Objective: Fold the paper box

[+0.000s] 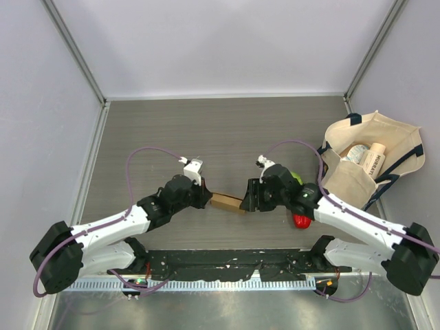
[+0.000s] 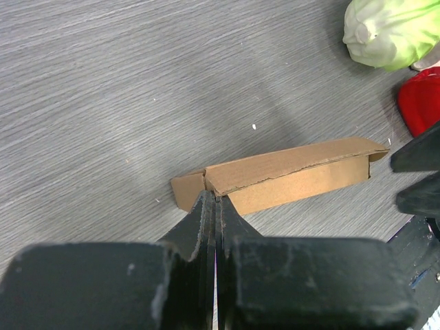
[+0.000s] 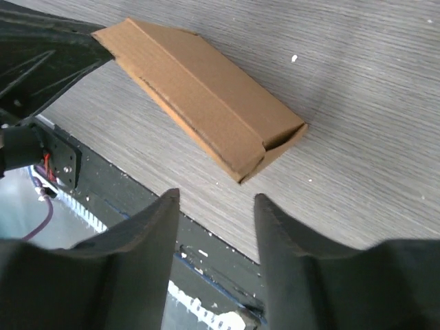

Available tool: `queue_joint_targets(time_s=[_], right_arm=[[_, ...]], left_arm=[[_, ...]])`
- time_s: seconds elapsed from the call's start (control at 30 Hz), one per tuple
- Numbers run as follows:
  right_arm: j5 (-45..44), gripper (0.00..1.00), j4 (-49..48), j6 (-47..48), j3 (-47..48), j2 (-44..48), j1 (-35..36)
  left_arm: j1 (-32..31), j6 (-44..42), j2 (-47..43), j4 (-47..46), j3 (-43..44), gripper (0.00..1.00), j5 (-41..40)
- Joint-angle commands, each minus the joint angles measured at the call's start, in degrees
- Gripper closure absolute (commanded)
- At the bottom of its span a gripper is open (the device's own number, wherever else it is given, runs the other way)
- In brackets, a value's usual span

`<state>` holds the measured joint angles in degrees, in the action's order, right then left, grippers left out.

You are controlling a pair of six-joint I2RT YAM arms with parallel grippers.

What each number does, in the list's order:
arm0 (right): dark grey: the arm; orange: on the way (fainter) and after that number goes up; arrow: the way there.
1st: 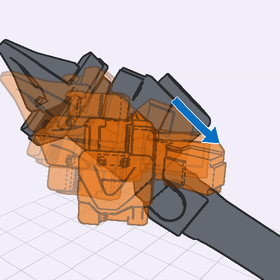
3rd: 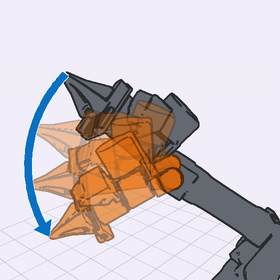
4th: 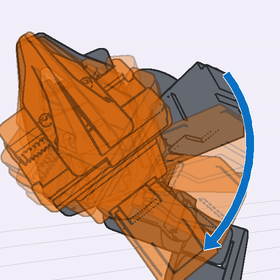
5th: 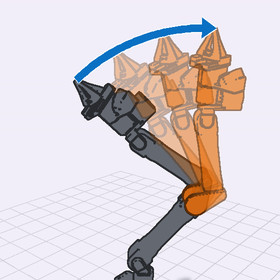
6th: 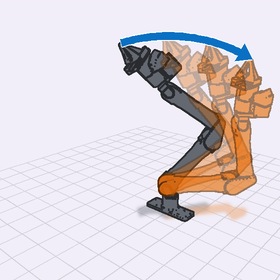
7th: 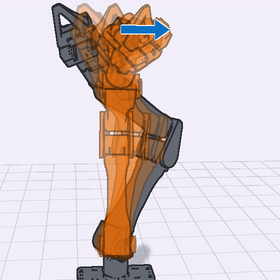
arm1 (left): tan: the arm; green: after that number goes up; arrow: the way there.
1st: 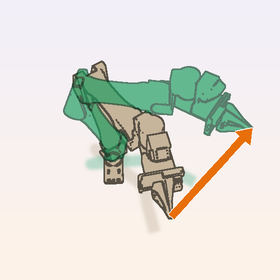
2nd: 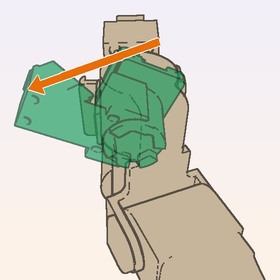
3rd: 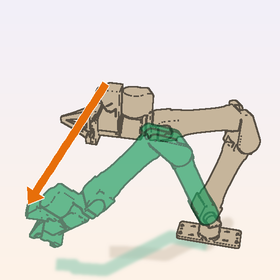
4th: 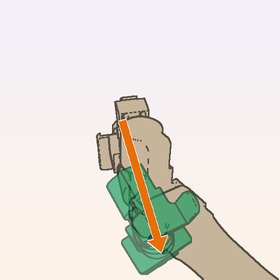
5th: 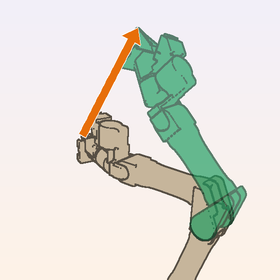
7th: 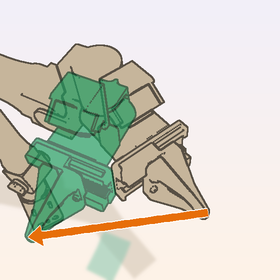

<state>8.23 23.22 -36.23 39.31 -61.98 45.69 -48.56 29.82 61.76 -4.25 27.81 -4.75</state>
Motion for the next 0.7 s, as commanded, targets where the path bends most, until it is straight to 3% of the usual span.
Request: queue_joint_targets(time_s=[0.0,0.1,0.2,0.3,0.67], right_arm=[[-2.34,0.32,4.46,-14.01,0.60,6.68,-3.31],[-0.85,0.24,2.28,-27.20,-2.30,9.06,-6.93],[0.28,0.23,1.66,-37.21,-3.19,7.49,-7.28],[2.31,0.23,-5.10,-45.38,-6.25,6.78,-7.28],[1.17,0.23,-27.69,-60.71,-20.94,8.36,-7.28]], left_arm=[[-0.66,0.32,0.47,2.84,-1.45,1.00,0.10],[-0.84,0.32,0.47,2.76,-1.27,1.00,-0.25],[-0.93,0.50,0.64,2.67,-1.27,1.00,-0.34],[-1.02,0.50,0.73,2.76,-1.36,1.00,-0.43],[-1.54,0.76,0.12,2.85,-1.36,1.00,-0.69]])
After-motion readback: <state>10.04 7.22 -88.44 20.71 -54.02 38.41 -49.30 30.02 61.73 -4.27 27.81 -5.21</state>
